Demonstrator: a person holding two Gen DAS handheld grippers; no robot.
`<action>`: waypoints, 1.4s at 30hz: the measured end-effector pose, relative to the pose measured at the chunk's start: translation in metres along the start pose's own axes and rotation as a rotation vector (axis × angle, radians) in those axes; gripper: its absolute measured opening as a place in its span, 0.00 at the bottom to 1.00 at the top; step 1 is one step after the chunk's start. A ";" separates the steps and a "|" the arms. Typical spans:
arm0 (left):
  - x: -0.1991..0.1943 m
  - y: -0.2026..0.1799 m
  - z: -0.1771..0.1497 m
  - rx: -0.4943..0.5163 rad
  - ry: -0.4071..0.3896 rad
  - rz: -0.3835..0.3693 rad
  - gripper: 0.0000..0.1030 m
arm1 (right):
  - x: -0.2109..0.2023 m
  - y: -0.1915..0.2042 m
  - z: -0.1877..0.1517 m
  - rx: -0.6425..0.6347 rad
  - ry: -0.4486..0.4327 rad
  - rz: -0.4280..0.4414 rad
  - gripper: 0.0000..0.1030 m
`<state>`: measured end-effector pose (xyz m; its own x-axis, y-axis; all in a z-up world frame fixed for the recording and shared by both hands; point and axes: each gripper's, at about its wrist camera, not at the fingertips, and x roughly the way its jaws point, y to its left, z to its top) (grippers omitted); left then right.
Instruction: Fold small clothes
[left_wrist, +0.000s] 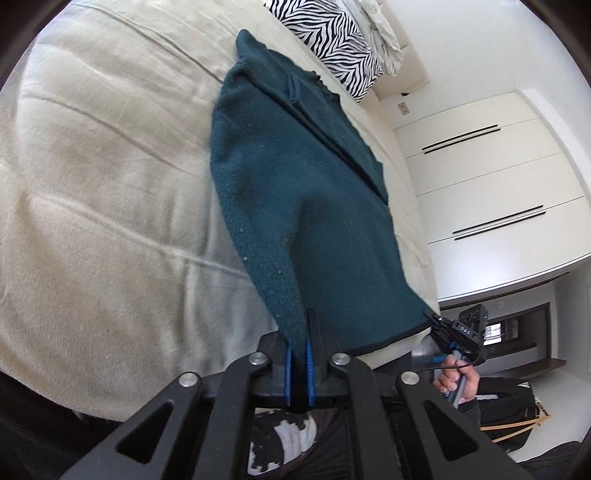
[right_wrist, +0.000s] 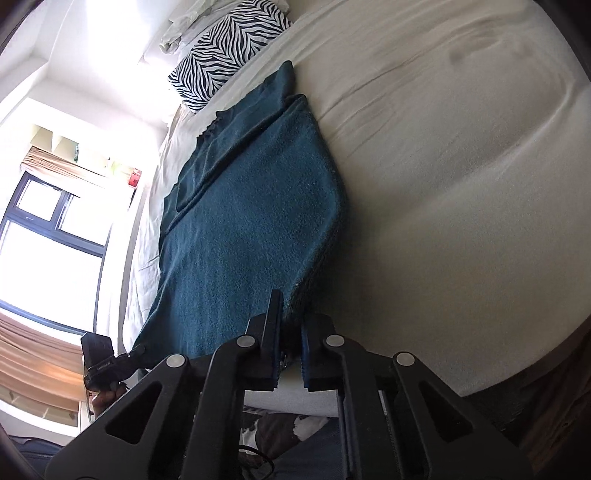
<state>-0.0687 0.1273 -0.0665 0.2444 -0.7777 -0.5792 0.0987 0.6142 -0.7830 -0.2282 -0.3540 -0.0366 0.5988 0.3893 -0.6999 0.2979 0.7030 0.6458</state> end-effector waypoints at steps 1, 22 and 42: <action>-0.005 -0.003 0.005 -0.017 -0.024 -0.041 0.07 | -0.002 0.007 0.006 -0.010 -0.017 0.015 0.07; 0.016 -0.004 0.217 -0.199 -0.252 -0.262 0.07 | 0.086 0.093 0.250 -0.003 -0.268 0.106 0.07; 0.101 0.064 0.336 -0.316 -0.271 -0.071 0.65 | 0.250 0.041 0.374 0.112 -0.248 -0.141 0.57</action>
<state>0.2860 0.1333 -0.0992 0.4963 -0.7275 -0.4737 -0.1660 0.4561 -0.8743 0.2111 -0.4506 -0.0711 0.7050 0.1252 -0.6981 0.4631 0.6642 0.5868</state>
